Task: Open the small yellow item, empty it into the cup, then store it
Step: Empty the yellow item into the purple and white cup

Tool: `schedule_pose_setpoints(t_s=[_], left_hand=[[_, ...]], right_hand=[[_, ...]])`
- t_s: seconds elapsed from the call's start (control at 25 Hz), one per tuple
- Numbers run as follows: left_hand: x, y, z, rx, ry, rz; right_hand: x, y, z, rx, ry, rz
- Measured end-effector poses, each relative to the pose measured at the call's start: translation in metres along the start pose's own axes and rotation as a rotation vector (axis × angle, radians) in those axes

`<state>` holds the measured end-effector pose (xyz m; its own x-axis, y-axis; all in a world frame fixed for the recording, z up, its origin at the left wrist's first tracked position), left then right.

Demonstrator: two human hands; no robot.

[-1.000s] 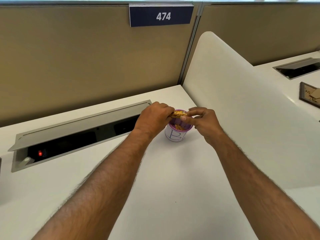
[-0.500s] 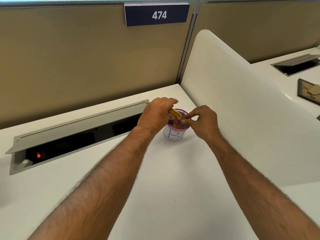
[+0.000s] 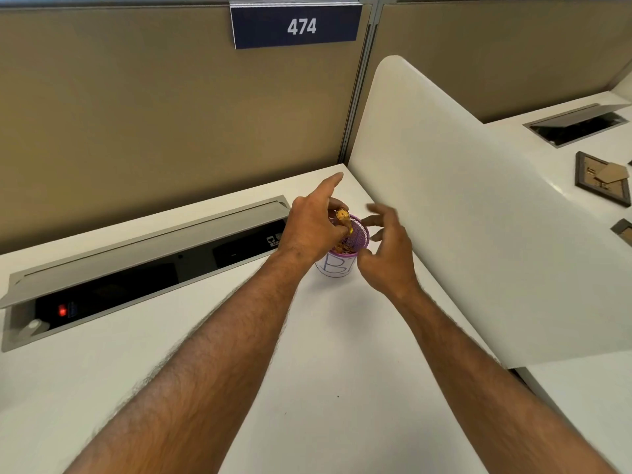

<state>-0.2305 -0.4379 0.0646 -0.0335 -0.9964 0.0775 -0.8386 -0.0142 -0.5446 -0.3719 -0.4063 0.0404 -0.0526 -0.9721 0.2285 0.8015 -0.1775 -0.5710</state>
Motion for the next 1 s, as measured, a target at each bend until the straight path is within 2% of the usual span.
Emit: schedule_pose_setpoints(t_s=[0.2,0.32,0.48,0.56,0.64,0.76,0.88,1.0], left_hand=[[0.0014,0.0005,0.007,-0.07,-0.018,-0.016],[-0.0003,0.0012,0.0073,-0.057,-0.029,0.002],[-0.001,0.0026,0.0063,-0.063,-0.087,0.008],[-0.0016,0.0032,0.0044,-0.083,-0.093,0.024],[-0.0022,0.0042,0.0023,-0.09,-0.087,0.053],[-0.002,0.0049,0.0017,-0.062,-0.098,0.058],[-0.001,0.0059,0.0029,-0.08,-0.09,0.067],[-0.0026,0.0067,0.0033,-0.069,-0.082,0.064]], right_hand=[[0.0002,0.001,0.004,0.077,0.051,-0.045],[-0.0007,0.0007,0.0017,0.044,0.011,-0.065],[-0.0046,-0.0041,0.0052,-0.118,-0.236,-0.179],[-0.0065,-0.0046,0.0083,-0.319,-0.384,-0.167],[-0.006,-0.0048,0.0093,-0.504,-0.451,-0.129],[-0.0042,-0.0063,0.0081,-0.442,-0.434,-0.159],[-0.0087,-0.0029,0.0061,-0.515,-0.462,-0.09],[-0.0072,-0.004,0.0081,-0.452,-0.424,-0.135]])
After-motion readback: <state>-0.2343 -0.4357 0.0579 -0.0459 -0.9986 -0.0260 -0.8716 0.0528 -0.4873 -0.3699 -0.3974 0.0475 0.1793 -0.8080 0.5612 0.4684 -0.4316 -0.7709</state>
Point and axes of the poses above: each hand's wrist, its own x-axis towards the middle knuckle, its own y-axis out of the palm, z = x × y, the point moved 1 cm from there along x, towards the middle knuckle, and after that the axes turned 3 degrees about -y, right-handed, at the moved point
